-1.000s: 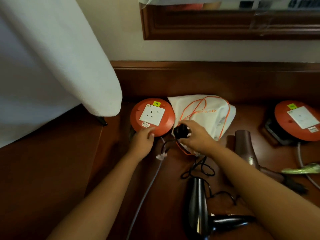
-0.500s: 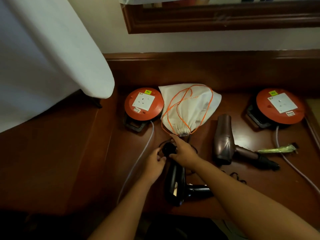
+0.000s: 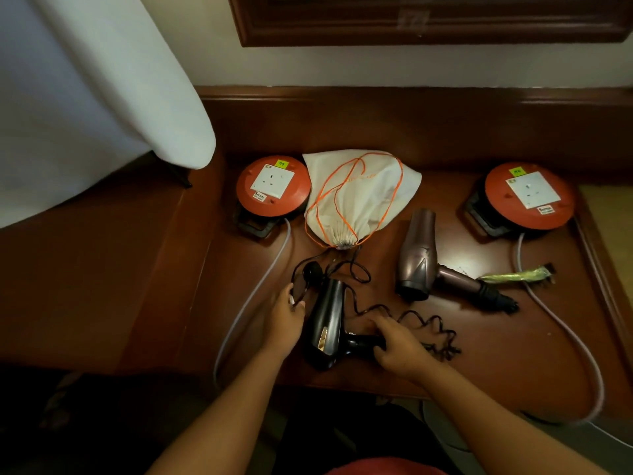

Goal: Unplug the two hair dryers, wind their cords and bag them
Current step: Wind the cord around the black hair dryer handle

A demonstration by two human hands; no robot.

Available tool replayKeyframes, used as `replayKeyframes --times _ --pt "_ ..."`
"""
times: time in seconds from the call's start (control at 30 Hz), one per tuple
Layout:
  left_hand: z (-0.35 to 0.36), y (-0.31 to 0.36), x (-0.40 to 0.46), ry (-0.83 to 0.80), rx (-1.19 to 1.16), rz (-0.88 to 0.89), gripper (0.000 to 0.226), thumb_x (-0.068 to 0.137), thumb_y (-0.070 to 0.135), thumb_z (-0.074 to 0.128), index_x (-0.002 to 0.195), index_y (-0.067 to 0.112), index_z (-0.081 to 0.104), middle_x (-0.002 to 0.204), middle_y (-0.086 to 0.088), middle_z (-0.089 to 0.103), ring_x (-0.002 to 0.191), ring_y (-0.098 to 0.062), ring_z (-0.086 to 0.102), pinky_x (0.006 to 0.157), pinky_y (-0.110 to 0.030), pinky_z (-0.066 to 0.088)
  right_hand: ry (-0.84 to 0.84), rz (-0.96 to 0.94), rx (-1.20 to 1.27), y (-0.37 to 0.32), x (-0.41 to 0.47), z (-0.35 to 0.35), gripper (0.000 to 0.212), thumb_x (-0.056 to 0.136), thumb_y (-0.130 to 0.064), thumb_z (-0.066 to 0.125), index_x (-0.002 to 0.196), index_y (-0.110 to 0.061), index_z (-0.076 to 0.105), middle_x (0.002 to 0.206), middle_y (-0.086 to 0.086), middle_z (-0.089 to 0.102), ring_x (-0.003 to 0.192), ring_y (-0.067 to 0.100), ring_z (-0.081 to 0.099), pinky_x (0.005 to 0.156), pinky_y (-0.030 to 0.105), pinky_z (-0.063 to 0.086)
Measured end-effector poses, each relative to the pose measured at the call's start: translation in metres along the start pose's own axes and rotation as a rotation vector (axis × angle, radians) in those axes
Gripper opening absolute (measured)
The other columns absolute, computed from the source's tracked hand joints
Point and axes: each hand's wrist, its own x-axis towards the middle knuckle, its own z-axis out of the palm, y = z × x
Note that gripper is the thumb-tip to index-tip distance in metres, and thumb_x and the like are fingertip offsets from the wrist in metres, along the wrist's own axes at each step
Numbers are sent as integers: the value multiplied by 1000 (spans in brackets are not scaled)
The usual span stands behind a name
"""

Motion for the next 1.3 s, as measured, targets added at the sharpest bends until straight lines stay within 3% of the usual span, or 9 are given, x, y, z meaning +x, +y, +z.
replayKeyframes --times 0.1,0.2,0.27,0.4,0.5,0.8,1.0,1.1,1.3 --pt "7 -3 -19 71 75 24 47 95 18 56 141 15 45 140 -7 40 124 -23 48 91 -23 35 -16 4 -35 7 -6 0 60 84 -15 62 139 -13 39 133 7 49 121 24 48 96 24 37" --pt "20 -9 -32 -3 -38 -51 47 94 25 58 139 17 46 142 -6 44 127 -21 47 105 -33 39 -39 11 -86 16 -8 -4 60 84 -20 65 138 -15 39 124 7 52 114 23 48 93 27 40" --pt "26 -6 -38 -75 -126 -124 51 94 30 59 140 15 44 135 -1 51 120 -15 50 98 -31 42 -55 5 -145 22 -9 -5 57 82 -21 64 135 -16 42 121 7 52 113 23 46 92 29 40" --pt "34 1 -43 -214 -178 -182 82 86 44 67 150 15 24 144 -1 43 127 -20 47 98 -29 40 -78 -2 -241 32 -10 -6 41 82 -23 66 120 -15 52 120 5 52 113 22 45 93 31 40" --pt "39 2 -45 -223 -177 -184 92 84 35 72 153 15 14 147 -4 38 132 -23 42 96 -26 37 -63 -42 -242 33 -14 -9 42 84 -27 66 122 -16 52 120 3 52 112 20 45 93 31 40" --pt "17 29 -72 -139 -87 -14 75 79 33 77 140 20 35 127 2 46 109 -16 51 82 -25 42 19 -93 -147 42 -66 -34 54 87 -52 57 136 -34 41 121 -7 58 106 14 58 83 28 49" --pt "-30 52 -77 3 -60 92 52 78 28 78 120 21 49 103 5 59 86 -3 57 65 -14 42 37 -33 -82 44 -86 -66 26 86 -48 61 98 -25 63 86 -8 66 77 5 61 62 20 44" --pt "-44 57 -79 -6 -115 79 44 83 30 73 119 24 50 103 8 59 89 -1 57 71 -19 45 211 -124 154 22 -90 -81 46 82 -63 54 68 -21 65 58 -7 56 56 3 54 52 15 35" --pt "-60 65 -83 49 -154 96 53 93 40 56 140 18 43 127 -4 55 113 -21 56 86 -29 45 333 -102 472 -35 -87 -117 35 91 -21 62 62 -2 62 49 -3 38 45 7 35 47 24 27"
